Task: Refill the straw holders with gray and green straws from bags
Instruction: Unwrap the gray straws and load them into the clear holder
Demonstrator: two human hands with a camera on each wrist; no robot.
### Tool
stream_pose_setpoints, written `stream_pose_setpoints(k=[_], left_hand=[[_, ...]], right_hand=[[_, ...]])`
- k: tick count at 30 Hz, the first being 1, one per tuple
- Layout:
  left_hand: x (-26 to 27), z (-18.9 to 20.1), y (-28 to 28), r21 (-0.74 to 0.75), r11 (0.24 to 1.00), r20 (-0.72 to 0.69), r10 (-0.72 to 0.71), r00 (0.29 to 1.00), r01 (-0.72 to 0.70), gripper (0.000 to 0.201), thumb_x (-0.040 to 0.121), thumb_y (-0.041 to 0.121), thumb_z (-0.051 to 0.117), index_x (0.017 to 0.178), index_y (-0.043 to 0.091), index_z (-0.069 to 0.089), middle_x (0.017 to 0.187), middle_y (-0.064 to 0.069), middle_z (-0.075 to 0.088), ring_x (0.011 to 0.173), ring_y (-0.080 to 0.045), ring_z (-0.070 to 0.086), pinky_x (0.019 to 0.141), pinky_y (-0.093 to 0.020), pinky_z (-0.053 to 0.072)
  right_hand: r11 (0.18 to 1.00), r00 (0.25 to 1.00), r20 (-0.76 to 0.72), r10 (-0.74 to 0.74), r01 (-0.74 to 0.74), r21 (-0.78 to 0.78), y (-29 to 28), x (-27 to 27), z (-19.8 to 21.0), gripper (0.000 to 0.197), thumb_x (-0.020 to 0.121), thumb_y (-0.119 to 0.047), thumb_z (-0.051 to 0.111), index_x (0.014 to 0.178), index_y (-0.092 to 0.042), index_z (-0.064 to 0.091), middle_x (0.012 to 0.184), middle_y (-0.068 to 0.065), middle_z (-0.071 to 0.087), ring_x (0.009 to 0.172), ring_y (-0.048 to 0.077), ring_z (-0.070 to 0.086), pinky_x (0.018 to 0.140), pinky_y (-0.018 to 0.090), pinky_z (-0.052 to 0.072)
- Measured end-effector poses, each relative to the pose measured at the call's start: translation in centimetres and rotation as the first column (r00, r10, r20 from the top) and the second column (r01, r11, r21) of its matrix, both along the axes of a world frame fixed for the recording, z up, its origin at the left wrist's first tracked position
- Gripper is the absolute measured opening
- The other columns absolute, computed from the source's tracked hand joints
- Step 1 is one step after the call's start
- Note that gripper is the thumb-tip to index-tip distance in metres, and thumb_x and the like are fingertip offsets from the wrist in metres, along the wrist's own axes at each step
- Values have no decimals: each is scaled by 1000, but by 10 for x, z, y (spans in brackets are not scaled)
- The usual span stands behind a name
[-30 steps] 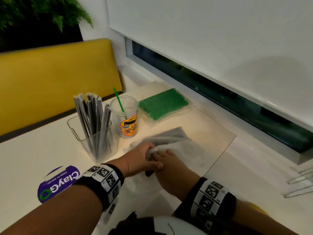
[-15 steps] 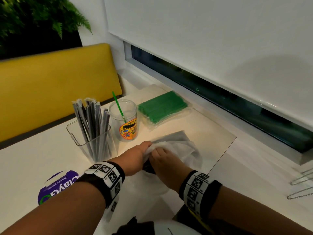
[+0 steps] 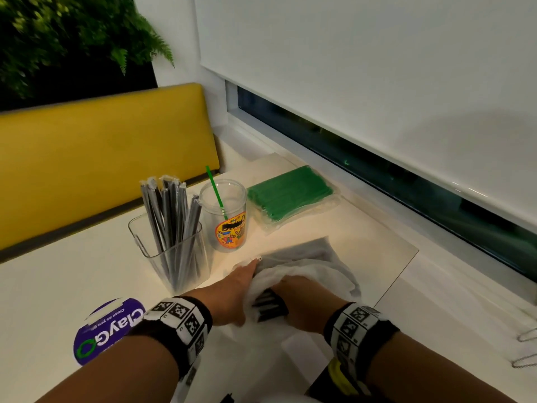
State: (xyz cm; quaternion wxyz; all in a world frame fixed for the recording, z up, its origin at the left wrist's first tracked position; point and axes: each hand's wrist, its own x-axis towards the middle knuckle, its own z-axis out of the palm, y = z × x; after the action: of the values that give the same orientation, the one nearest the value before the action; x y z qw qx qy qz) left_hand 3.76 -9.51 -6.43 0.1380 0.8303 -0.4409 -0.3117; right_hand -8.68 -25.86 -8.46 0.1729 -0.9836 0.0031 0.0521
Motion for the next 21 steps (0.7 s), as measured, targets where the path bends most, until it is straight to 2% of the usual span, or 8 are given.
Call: stream_pose_setpoints(k=[4, 6, 8, 11, 13, 16, 19, 21], left_hand=[[1, -3, 3, -50, 999, -10, -2, 1000, 2, 133, 59, 17, 84, 153, 41, -6, 162, 3, 9, 146, -20, 20, 115, -40, 35], [0, 1, 3, -42, 999, -33, 0, 999, -1, 125, 68, 12, 83, 157, 29, -4, 164, -3, 6, 148, -23, 17, 117, -38, 31], [-6, 11, 3, -36, 999, -53, 10, 999, -11, 100, 83, 8, 73, 157, 13, 5, 165, -10, 7, 151, -24, 13, 118, -29, 18], [-12, 14, 3, -10, 1000, 56, -12, 998, 13, 60, 92, 19, 63, 146, 14, 38, 150, -11, 40, 138, -25, 39, 107, -21, 30], [-18, 27, 1, 33, 999, 82, -12, 997, 10, 59, 84, 22, 71, 138, 20, 48, 140, -6, 51, 127, -22, 50, 103, -24, 40], [-15, 39, 3, -182, 983, -28, 13, 1000, -18, 83, 67, 22, 79, 141, 28, 42, 139, 6, 50, 127, -13, 48, 106, -26, 40], [-15, 76, 17, -422, 904, 137, 140, 981, -70, 45, 76, 21, 70, 116, 38, 56, 105, 19, 62, 103, -6, 61, 81, -18, 47], [-13, 99, 34, -612, 785, 274, 325, 905, -97, 24, 83, 22, 62, 99, 39, 58, 81, 18, 60, 79, -1, 60, 63, -11, 42]], right_hand=[[993, 995, -17, 96, -95, 67, 0, -3, 23, 47, 79, -29, 68, 124, -34, 57, 128, -8, 60, 119, 14, 53, 105, 31, 42], [994, 994, -34, 103, -102, 33, 5, -3, 33, 37, 78, -22, 67, 113, -28, 62, 115, -3, 65, 108, 20, 58, 97, 37, 48], [994, 994, 25, 107, -107, 9, 12, -1, 45, 26, 78, -18, 68, 103, -21, 62, 103, 2, 67, 95, 23, 61, 86, 41, 52], [968, 988, 146, 46, -81, 236, 23, 3, 70, 33, 76, -16, 70, 108, -22, 61, 97, 3, 70, 88, 17, 62, 84, 31, 53], [861, 991, 74, -114, 61, 504, 29, 7, 99, 33, 79, -21, 70, 109, -30, 62, 98, -3, 72, 89, 9, 66, 80, 25, 53], [630, 919, 78, -387, 201, 750, 33, 20, 146, 16, 81, -27, 77, 94, -29, 68, 86, -8, 72, 80, 0, 67, 71, 19, 53], [397, 797, 225, -561, 20, 918, 34, 40, 196, 10, 77, -18, 77, 84, -14, 71, 83, 8, 72, 85, 21, 70, 83, 39, 57], [177, 747, 259, -612, -190, 966, 35, 53, 225, 8, 82, -4, 69, 88, 0, 66, 77, 16, 69, 81, 28, 70, 82, 42, 57]])
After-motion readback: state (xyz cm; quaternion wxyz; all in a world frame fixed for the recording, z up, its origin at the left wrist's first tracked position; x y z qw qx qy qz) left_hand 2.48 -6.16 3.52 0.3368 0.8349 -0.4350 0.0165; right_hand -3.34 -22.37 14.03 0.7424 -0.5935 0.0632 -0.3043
